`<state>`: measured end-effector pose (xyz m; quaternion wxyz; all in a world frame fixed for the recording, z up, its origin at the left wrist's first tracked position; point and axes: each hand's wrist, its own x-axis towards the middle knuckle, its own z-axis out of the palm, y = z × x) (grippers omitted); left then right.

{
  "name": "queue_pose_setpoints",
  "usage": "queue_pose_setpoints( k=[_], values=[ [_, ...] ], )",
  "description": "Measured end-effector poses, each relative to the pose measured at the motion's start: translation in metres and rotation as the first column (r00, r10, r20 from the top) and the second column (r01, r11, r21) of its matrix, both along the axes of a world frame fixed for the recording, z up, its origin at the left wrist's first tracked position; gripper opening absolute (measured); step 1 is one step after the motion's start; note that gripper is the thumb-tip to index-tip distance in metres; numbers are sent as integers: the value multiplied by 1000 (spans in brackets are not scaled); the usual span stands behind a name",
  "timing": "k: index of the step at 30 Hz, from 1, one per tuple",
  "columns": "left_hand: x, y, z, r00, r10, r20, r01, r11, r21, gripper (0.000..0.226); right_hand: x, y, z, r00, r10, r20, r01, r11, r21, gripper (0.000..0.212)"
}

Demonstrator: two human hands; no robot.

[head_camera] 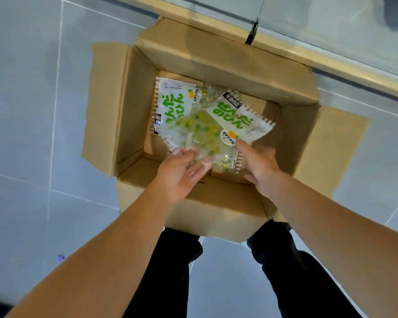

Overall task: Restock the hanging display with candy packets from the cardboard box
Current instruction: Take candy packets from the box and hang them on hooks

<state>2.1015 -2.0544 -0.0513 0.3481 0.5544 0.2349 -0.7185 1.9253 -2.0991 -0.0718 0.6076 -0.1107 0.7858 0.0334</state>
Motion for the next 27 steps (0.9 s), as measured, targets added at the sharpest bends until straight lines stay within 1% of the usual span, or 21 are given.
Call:
queue_pose_setpoints(
  k=[1,2,3,4,6,8,9,12,14,15,16,17,18,19,20,21,22,23,24,25,27],
  values=[
    [-3,7,4,998,49,-35,-49,999,-4,24,6,-1,5,967,-227,119,216,971,104,82],
    [-6,14,7,997,56,-44,-55,998,16,26,13,-4,12,888,-407,214,378,911,164,65],
    [-8,21,14,998,41,-54,-39,999,27,24,19,-6,19,821,-505,266,474,863,175,49],
    [-10,25,19,998,2,-57,1,999,36,20,23,-8,25,791,-537,293,518,843,147,40],
    [-13,29,32,993,-113,-26,114,992,56,6,27,-12,36,824,-484,294,494,868,46,35],
    [-12,27,44,970,-235,62,227,968,107,17,24,-16,49,868,-403,289,429,903,-29,33],
    [-13,24,55,958,-269,105,254,958,136,18,19,-17,62,888,-371,270,400,915,-57,34],
    [-5,15,75,923,-292,250,235,943,234,22,3,-15,97,925,-294,242,325,940,-102,31],
    [7,11,87,850,-371,373,281,920,274,30,-9,-12,120,939,-231,253,268,956,-121,34],
    [13,7,101,805,-425,413,347,903,253,39,-14,-10,137,941,-206,270,248,960,-132,36],
    [17,3,110,746,-498,442,445,867,224,50,-17,-9,151,947,-163,276,209,967,-145,36],
    [19,1,128,692,-558,459,532,823,198,61,-21,-8,170,953,-100,286,151,975,-162,34],
    [20,-4,141,660,-586,470,580,795,177,65,-22,-7,183,957,-40,287,95,979,-181,29],
    [19,-7,149,678,-569,465,583,802,131,63,-24,-4,189,958,9,288,47,981,-187,25],
    [21,-14,176,722,-537,435,569,819,67,58,-23,-4,215,956,53,290,8,979,-206,23],
    [19,-18,194,764,-510,395,555,832,-1,58,-23,-2,227,946,88,313,-23,978,-205,23],
    [20,-24,217,782,-503,368,556,830,-49,67,-22,-2,245,932,121,343,-51,977,-205,23],
    [20,-28,232,775,-507,379,574,814,-85,78,-20,-2,262,916,150,372,-76,976,-206,25],
    [20,-30,246,765,-494,413,581,806,-113,81,-19,-2,278,903,164,397,-87,975,-204,29],
    [23,-32,267,760,-459,460,574,806,-145,70,-16,-1,300,896,164,414,-78,973,-216,34],
    [24,-38,304,769,-394,503,551,808,-209,36,-12,-3,333,888,153,434,-46,968,-246,39]
  ],
)
